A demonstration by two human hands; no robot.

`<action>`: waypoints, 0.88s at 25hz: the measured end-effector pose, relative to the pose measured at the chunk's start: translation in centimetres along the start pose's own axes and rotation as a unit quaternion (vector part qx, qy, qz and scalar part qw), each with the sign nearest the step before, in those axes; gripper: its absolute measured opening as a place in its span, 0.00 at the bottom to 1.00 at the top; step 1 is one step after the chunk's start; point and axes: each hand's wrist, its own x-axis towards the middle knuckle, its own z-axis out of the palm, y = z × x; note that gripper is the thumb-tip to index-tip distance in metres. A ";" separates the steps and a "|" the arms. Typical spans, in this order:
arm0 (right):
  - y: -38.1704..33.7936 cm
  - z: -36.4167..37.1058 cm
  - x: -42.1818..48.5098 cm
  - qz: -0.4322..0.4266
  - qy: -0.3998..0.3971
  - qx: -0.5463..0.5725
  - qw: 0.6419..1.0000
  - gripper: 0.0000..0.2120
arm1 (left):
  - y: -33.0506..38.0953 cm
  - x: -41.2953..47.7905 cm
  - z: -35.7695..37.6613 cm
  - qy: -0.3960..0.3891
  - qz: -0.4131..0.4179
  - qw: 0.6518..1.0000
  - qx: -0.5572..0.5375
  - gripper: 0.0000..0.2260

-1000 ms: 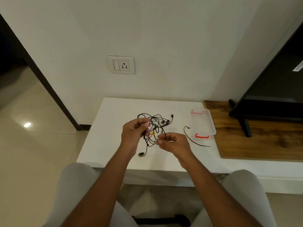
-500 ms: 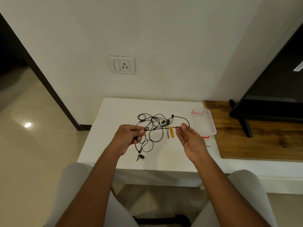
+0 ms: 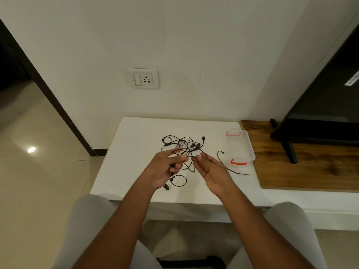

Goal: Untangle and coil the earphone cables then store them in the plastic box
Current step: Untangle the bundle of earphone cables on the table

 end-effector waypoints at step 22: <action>-19.5 5.9 2.9 -0.151 -0.014 -0.165 0.975 0.06 | -1.7 0.5 -3.3 -0.008 0.067 0.903 0.424 0.10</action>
